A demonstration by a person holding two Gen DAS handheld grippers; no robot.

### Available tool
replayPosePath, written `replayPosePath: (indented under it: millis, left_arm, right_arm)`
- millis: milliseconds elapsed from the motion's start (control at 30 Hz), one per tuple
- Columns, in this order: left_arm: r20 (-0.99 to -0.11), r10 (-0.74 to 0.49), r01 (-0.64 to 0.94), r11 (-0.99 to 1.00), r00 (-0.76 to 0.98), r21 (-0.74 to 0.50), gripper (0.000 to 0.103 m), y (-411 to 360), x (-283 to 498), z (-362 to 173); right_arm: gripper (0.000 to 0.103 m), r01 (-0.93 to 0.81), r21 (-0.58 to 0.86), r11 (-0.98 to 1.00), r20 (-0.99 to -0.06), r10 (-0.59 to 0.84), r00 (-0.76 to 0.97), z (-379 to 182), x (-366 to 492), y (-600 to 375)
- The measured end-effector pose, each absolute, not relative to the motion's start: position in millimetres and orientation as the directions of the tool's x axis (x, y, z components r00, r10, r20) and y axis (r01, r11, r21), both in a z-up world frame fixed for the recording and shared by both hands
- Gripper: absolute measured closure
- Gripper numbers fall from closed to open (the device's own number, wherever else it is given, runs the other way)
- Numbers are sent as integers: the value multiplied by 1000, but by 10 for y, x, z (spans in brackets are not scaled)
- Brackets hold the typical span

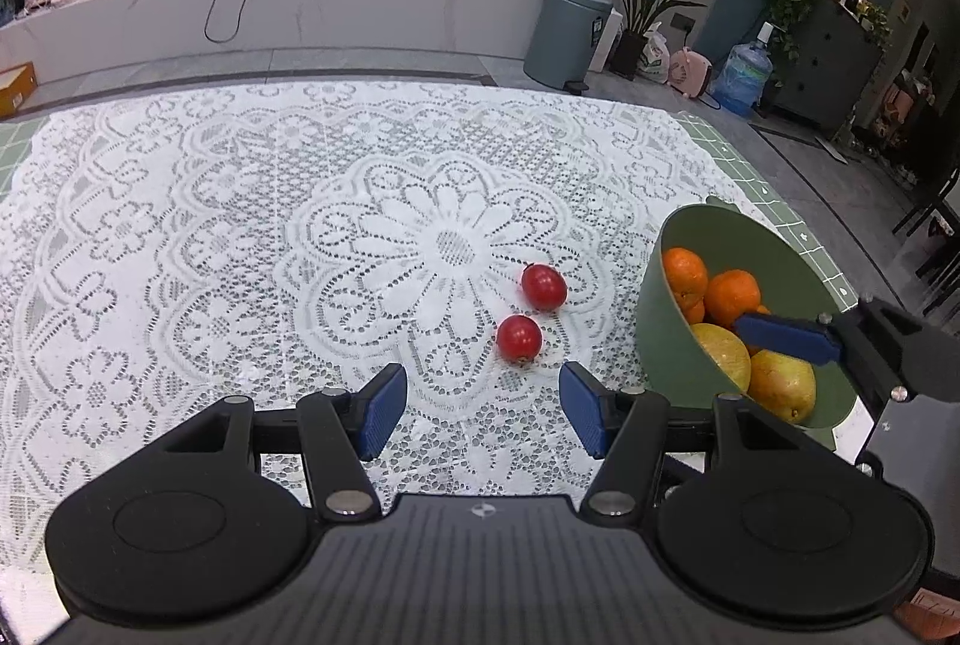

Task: Organize fruits
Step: 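Move both tools back toward the two red tomatoes on the lace cloth, then grasp a red tomato with the left tool while the right tool grasps the other tomato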

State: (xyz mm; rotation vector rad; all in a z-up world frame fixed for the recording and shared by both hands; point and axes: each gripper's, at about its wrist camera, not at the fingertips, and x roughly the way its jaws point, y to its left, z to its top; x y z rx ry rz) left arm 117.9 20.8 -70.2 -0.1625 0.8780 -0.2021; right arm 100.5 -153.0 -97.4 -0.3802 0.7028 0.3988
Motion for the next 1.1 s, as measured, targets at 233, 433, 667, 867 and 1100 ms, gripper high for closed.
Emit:
replayPosePath:
  millis: [233, 433, 667, 867, 1100]
  left_arm:
    - [-754, -264, 93, 961, 601, -262, 36, 303, 1292, -836]
    - [-756, -293, 84, 950, 585, -302, 39, 390, 1370, -952]
    - [-760, -331, 86, 935, 560, -344, 40, 381, 1481, -1072]
    - [-759, -370, 115, 923, 536, -368, 43, 245, 1660, -1126]
    - [-779, -387, 137, 919, 494, -369, 48, 47, 1944, -1248]
  right_arm:
    - [20, -513, -272, 814, -682, 212, 700, -1025, 1160, -1426]
    - [28, -547, -339, 766, -689, 194, 699, -1126, 1268, -1334]
    - [41, -590, -414, 693, -699, 173, 694, -1256, 1372, -1247]
    - [48, -608, -492, 624, -690, 146, 709, -1314, 1447, -1216]
    - [59, -636, -547, 545, -696, 127, 707, -1348, 1581, -1264]
